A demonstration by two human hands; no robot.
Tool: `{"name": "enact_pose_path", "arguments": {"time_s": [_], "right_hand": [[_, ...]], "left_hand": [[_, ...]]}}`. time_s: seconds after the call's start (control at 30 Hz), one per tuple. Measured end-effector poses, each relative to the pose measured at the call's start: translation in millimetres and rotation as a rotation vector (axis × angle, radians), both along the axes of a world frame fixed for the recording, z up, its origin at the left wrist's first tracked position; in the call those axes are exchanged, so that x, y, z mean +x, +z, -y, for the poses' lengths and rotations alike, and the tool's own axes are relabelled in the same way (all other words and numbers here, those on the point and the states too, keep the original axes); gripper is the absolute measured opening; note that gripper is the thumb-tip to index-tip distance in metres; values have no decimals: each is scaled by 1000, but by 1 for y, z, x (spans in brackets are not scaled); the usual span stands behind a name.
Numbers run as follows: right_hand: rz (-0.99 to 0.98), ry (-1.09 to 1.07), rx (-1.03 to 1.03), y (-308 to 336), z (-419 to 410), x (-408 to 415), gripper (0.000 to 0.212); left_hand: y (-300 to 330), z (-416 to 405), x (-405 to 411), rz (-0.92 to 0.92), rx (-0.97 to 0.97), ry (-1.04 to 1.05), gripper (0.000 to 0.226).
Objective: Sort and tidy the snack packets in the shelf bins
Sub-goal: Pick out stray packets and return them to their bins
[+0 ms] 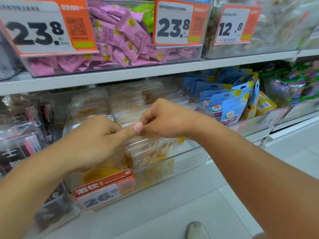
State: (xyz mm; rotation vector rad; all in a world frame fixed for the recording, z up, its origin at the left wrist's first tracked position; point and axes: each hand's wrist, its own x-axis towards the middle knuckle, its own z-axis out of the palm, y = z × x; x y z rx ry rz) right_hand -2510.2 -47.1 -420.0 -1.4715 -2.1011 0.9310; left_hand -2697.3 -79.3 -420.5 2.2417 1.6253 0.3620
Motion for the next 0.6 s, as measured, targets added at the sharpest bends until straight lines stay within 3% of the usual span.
{"name": "enact_pose_path", "arguments": {"time_s": [0.07,0.13,0.2,0.3,0.43,0.5,0.6], "right_hand": [[30,10,4,2,0,0,10],[60,11,28,5,1,-4,5],[113,-47,137,5,0,-5,19],[128,-146,201,-1,-3,0,28],[-110,-249,-6,-14,0,10,26],[-177,-251,-116,-16,3,17,26],[-254,-228,-265,-13,7,22,21]], "left_hand": [[2,-2,1,88,-19,-39,71],[1,-4,5,193,70,-100,39],[-1,-7,12,215,218,-184,23],[-14,-11,17,196,329,-273,28],[-24,-11,11,269,344,-139,63],[-24,-12,6,166,343,-90,74],[-25,-12,3,35,363,-93,70]]}}
